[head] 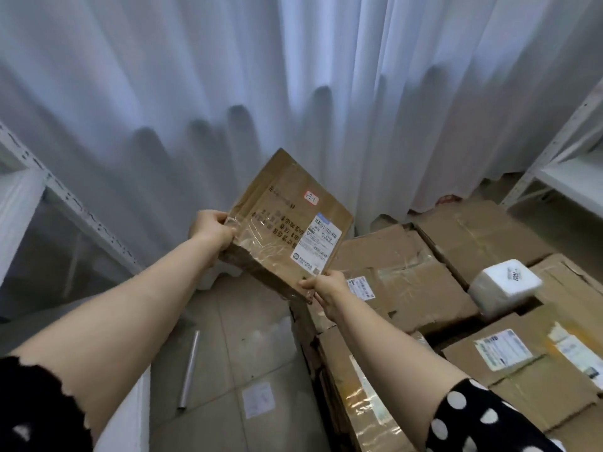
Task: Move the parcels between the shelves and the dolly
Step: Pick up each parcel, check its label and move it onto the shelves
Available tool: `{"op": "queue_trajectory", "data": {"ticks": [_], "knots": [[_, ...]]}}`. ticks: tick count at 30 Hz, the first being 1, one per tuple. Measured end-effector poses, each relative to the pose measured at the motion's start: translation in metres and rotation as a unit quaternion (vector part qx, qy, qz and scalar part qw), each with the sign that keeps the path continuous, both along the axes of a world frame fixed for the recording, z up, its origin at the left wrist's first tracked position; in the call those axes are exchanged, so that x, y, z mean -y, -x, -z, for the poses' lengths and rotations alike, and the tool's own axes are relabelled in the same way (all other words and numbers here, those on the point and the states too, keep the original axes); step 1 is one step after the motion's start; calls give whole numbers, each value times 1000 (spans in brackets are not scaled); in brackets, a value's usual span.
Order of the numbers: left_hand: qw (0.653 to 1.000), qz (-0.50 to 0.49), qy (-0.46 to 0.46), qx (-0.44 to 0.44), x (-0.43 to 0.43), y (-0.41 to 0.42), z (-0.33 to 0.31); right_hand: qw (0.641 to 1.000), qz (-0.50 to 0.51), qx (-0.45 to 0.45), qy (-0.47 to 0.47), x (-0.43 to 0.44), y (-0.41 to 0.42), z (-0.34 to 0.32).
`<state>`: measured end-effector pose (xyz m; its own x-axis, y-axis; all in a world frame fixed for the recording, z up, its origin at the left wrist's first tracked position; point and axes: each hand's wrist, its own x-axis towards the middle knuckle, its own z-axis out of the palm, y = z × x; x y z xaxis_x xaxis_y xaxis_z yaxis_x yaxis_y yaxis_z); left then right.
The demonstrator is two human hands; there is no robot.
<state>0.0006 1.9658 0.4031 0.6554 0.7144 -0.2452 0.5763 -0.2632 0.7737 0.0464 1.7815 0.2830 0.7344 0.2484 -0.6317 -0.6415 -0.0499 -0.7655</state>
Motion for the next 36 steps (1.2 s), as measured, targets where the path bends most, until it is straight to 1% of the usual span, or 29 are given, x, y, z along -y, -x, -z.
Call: {"op": "queue_trajectory", "data": {"ticks": [3,6,11,14,17,23,27,33,36], "knots": [[999,40,35,-9,-7,-68,25,999,37,-24,19,6,-52,29],[993,107,52,-13,0,-137,47,992,101,-54,44,20,-95,34],[974,215,66,-24,17,-244,80,977,189,-60,77,39,-162,51],[966,243,72,-44,17,-288,100,967,219,-62,111,37,-191,62],[957,273,62,-82,7,-322,120,966,218,-69,124,26,-210,76],[926,333,-3,-175,-25,-345,152,966,177,-150,113,-22,-205,102],[914,341,-18,-220,-48,-341,172,967,123,-192,112,-54,-195,122],[893,374,-31,-250,-55,-322,207,956,78,-236,153,-68,-177,144],[894,365,-40,-255,-56,-315,225,953,49,-241,177,-73,-177,149]]}}
